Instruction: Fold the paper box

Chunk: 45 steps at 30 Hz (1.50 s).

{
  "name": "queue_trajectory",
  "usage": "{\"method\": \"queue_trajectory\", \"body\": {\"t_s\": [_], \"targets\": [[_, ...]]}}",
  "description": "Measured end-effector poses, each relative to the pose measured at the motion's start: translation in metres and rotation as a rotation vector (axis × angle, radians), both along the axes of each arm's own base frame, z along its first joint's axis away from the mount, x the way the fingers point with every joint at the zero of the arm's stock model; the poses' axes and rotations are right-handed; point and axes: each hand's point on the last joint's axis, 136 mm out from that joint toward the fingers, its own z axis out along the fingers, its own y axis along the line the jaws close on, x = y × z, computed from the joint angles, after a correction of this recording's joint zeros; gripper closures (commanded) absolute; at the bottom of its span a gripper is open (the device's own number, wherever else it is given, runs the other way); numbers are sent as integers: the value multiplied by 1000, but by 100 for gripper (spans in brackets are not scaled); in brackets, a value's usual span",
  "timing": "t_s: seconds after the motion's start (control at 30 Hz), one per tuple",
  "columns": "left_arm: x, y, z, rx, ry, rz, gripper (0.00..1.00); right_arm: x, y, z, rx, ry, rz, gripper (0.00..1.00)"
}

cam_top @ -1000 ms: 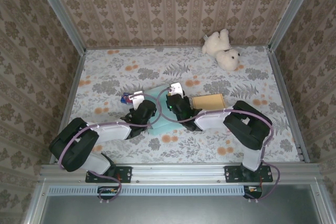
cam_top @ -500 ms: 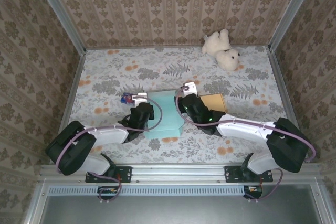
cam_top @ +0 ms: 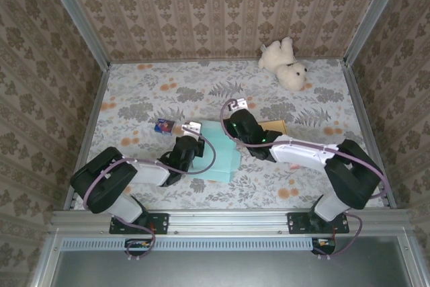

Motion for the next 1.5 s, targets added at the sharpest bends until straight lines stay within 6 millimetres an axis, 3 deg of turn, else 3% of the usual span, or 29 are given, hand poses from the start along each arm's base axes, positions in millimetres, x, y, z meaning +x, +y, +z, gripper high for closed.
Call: {"method": "queue_trajectory", "body": {"t_s": [0.1,0.4,0.53,0.57,0.73,0.9,1.03,1.27,1.5], "targets": [[2,-1,-3,13,-7,0,100,4,3,-20,-25,28,11,49],[22,-4,-1,26,5,96,92,10,9,-19,38,9,18,50],[20,1,-5,32,39,122,68,9,9,-21,56,11,13,50],[19,3,-5,33,46,128,66,9,9,-21,58,11,11,50],[15,10,22,-21,36,140,53,9,8,-21,80,19,-7,50],[4,16,55,-116,21,131,51,10,4,-22,94,22,-48,50],[-9,29,62,-158,70,161,40,11,-1,-23,98,25,-86,50],[-34,83,30,-225,270,321,38,12,-9,-23,99,19,-141,50],[-76,99,-6,-281,427,327,36,13,-15,-23,97,16,-173,50]]}}
